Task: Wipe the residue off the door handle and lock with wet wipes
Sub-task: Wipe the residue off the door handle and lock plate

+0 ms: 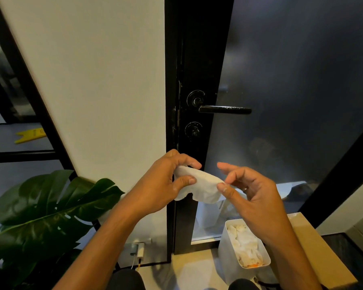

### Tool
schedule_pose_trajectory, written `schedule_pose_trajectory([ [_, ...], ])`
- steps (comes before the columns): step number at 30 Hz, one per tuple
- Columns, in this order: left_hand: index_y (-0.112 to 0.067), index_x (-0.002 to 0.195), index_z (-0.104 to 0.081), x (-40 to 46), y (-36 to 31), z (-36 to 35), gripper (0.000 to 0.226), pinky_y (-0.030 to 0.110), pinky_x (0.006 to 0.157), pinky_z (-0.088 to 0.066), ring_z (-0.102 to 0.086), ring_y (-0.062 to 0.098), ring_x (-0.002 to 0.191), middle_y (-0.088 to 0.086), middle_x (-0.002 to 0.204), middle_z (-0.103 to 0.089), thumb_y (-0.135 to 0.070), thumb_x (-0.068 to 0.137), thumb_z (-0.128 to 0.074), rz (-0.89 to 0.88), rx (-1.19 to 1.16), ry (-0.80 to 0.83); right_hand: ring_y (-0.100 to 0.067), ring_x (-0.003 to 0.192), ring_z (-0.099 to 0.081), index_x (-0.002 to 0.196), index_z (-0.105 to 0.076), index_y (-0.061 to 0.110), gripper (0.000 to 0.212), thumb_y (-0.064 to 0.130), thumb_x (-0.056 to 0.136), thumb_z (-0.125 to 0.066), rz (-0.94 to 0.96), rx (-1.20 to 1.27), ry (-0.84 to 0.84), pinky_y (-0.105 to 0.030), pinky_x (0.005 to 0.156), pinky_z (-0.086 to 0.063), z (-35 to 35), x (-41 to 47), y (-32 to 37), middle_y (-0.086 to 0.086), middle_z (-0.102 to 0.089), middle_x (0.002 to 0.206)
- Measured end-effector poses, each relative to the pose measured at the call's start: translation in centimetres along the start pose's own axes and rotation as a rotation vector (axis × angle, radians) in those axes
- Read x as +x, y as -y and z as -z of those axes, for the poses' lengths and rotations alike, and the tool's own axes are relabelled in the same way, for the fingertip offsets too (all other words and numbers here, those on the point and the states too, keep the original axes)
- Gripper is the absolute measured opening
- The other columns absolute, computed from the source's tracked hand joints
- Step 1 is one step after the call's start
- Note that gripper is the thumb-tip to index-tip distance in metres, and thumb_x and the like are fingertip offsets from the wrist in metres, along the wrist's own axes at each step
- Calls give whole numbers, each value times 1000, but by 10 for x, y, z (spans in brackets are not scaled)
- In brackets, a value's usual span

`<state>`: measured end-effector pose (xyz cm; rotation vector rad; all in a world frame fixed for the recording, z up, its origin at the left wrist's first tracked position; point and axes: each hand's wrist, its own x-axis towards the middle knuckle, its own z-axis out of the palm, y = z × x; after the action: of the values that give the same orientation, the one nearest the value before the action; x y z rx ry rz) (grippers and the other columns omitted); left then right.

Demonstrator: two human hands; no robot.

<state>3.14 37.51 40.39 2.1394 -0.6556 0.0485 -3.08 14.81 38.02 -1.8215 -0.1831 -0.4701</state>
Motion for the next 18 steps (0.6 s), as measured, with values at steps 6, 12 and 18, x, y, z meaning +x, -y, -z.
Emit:
schedule_pose_trajectory([
  [6, -44, 112, -61, 6, -1, 11, 12, 21, 88, -55, -58, 5, 104, -11, 116, -59, -34, 105, -62, -30, 102, 19, -12, 99, -76, 101, -68, 22, 24, 38, 83, -71, 1, -5, -116, -22, 76, -63, 1, -1, 4, 17, -77, 96],
  [12, -29, 112, -74, 12, -4, 12, 15, 18, 91, -56, -67, 3, 106, -9, 118, -69, -35, 104, -63, 56, -211, -102, -13, 104, -77, 120, -72, 24, 35, 33, 86, -68, -224, 322, -148, -30, 82, -63, 5, 4, 12, 8, -80, 109],
  [18, -16, 121, -76, 24, -14, 8, 22, 33, 94, -60, -77, 18, 105, 0, 109, -82, -26, 105, -63, 129, -544, -106, -27, 103, -78, 122, -68, 11, 29, 26, 106, -50, -546, 714, -113, -33, 77, -66, -12, 16, 15, -8, -80, 115],
])
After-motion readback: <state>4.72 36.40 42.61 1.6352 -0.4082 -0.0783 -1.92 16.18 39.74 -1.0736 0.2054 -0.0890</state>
